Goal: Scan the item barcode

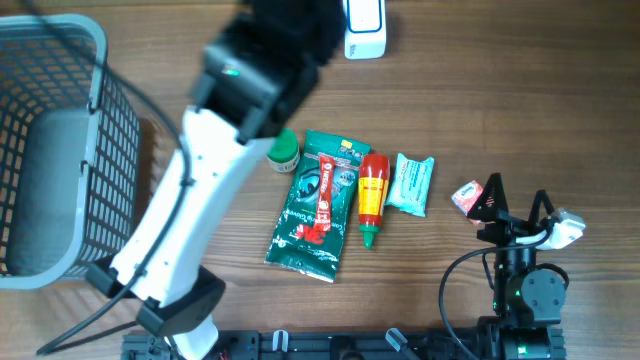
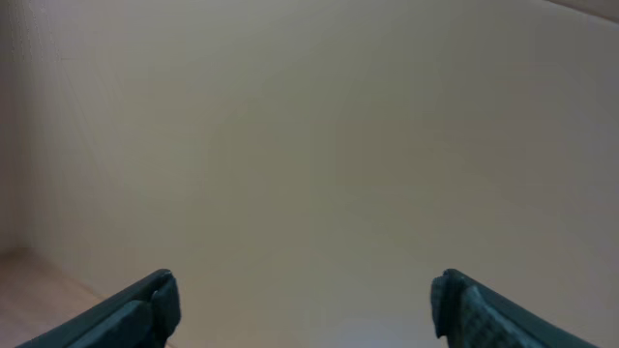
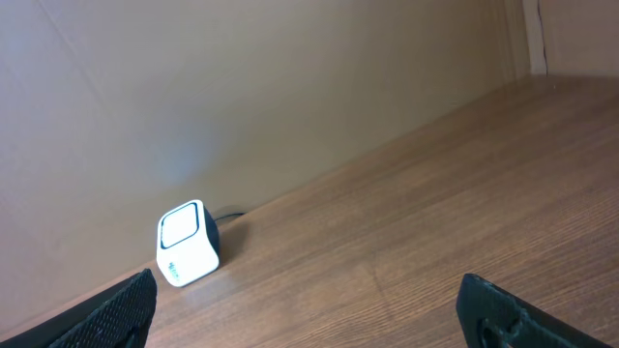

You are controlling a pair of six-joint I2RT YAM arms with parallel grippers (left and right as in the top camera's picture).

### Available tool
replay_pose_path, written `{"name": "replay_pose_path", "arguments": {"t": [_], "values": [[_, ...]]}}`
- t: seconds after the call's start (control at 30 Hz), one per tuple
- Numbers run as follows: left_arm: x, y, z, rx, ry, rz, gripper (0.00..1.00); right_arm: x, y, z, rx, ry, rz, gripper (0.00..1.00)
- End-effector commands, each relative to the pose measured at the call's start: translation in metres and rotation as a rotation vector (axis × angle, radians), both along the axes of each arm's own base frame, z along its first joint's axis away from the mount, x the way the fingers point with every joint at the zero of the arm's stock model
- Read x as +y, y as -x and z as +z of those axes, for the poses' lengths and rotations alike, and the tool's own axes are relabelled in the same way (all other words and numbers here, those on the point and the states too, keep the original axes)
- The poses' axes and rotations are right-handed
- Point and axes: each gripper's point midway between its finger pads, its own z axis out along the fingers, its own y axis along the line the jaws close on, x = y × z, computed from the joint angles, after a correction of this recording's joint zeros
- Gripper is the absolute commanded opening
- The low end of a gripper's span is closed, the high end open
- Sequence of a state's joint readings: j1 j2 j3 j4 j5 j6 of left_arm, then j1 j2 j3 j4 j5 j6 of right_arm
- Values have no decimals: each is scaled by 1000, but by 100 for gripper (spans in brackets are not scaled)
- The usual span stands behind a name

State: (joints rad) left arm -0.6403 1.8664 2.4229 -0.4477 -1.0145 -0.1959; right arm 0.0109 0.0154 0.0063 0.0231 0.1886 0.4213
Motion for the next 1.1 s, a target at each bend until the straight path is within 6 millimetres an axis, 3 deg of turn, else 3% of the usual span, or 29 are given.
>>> {"name": "replay_pose_path", "arguments": {"t": [0.0,0.07,0.13,0.3,0.5,0.67,0.77,0.87,0.93,1.07], "values": [[50,-19,-18,108,-125,124,91,-1,1,1,-7,-1,-10,100],[63,-29,-25,148,-151,94,94,-2,1,1,-7,0,-11,100],[73,-38,-43,247,-191,-129,96,-1,0,1,-23,-85,-3,100],[76,-5,-49,286,-187,-306,96,29,-2,-3,-15,-249,167,100],[70,83,-54,166,-175,-448,100,67,1,-2,10,-331,389,100],[96,168,-48,-77,-149,-437,100,109,16,2,77,-598,640,100],[125,246,-28,-291,-124,-412,100,127,27,3,146,-742,754,100],[150,315,-9,-461,-68,-394,100,141,37,3,185,-739,845,100],[160,346,-6,-531,-22,-396,100,142,38,2,189,-740,852,100],[176,377,-8,-588,-2,-361,100,145,41,2,250,-912,859,100]]}}
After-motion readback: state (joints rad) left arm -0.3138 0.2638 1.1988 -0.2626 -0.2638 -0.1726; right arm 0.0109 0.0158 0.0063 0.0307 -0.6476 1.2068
